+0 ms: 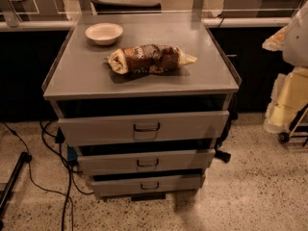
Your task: Open top drawer
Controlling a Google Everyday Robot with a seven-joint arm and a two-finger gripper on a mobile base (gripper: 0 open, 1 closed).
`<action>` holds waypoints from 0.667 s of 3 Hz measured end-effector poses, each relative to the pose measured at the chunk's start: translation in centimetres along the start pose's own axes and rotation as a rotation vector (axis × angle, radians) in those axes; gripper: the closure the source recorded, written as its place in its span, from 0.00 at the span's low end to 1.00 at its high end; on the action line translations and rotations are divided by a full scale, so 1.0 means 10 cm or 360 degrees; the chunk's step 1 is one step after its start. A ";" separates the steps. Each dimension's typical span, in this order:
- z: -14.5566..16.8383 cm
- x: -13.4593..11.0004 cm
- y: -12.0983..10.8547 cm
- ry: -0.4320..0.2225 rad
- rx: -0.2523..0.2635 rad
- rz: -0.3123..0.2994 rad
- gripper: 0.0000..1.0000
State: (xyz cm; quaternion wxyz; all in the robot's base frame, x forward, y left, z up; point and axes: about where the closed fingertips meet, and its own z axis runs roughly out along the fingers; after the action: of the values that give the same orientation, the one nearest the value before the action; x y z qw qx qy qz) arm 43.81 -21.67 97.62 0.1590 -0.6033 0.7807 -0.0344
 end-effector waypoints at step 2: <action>0.08 -0.01 0.03 -0.0058 0.0020 0.0010 0.00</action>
Offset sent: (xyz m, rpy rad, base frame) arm -0.0012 0.0066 -0.0284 0.1033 -0.0472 0.0016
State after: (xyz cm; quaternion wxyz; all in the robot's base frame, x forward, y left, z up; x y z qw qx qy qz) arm 43.77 -21.40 96.84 0.1769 -0.6005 0.7793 -0.0278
